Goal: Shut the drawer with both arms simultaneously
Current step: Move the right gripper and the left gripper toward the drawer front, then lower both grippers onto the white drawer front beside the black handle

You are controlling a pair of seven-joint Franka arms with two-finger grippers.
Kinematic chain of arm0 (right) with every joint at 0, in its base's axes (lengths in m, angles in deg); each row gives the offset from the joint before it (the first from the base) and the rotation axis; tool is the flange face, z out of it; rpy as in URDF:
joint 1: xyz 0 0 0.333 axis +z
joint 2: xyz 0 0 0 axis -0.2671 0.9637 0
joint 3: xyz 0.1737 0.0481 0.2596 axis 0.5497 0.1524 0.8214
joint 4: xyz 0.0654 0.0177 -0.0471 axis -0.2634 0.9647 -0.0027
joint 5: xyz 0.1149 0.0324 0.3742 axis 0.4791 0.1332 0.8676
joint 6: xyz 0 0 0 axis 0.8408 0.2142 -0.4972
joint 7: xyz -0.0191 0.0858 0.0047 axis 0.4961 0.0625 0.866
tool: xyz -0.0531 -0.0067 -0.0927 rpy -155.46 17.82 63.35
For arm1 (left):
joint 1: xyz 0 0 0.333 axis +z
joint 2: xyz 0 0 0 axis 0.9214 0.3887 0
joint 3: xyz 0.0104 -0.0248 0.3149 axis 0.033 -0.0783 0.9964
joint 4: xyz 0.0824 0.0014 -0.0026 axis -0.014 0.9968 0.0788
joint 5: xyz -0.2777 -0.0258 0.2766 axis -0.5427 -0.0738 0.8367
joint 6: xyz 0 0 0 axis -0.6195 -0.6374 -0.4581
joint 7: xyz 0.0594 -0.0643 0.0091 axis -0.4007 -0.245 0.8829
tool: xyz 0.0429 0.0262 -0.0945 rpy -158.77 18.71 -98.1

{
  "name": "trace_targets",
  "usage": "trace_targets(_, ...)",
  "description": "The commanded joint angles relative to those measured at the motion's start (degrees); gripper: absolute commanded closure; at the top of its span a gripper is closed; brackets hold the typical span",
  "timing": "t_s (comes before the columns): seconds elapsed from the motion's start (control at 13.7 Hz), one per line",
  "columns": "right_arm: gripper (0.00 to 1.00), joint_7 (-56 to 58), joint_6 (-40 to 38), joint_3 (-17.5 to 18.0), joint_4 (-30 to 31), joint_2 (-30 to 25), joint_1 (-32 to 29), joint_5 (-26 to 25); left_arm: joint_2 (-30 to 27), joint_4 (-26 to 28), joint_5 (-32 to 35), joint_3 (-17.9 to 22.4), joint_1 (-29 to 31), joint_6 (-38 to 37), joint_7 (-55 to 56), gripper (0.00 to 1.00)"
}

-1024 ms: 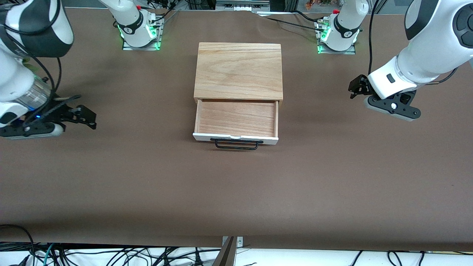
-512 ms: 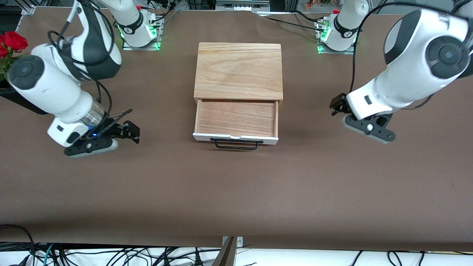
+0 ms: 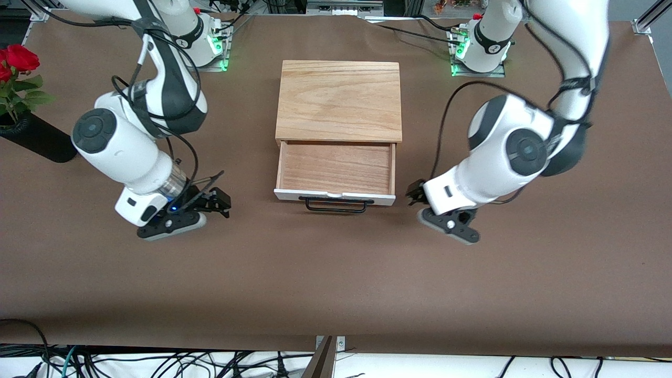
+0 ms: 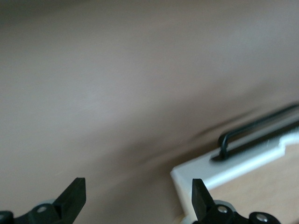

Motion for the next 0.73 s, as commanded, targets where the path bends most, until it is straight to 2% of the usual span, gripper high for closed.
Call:
trace_targets(0.0, 0.00, 0.41, 0.82, -0.24, -4.76, 4.95, 2.08, 3.52, 3.83, -2.51, -2.87, 0.25, -1.60, 6.62, 4.68, 0.00)
trace_targets(0.22, 0.00, 0.50, 2.50, -0.24, -4.76, 7.16, 3.57, 4.59, 6.12, -2.07, -4.55, 0.25, -4.67, 12.53, 10.47, 0.00)
trace_targets(0.66, 0.00, 0.41, 2.50, -0.24, -4.76, 9.71, 7.00, 4.59, 7.00, 0.74, -5.34, -0.36, -5.82, 11.22, 11.46, 0.00)
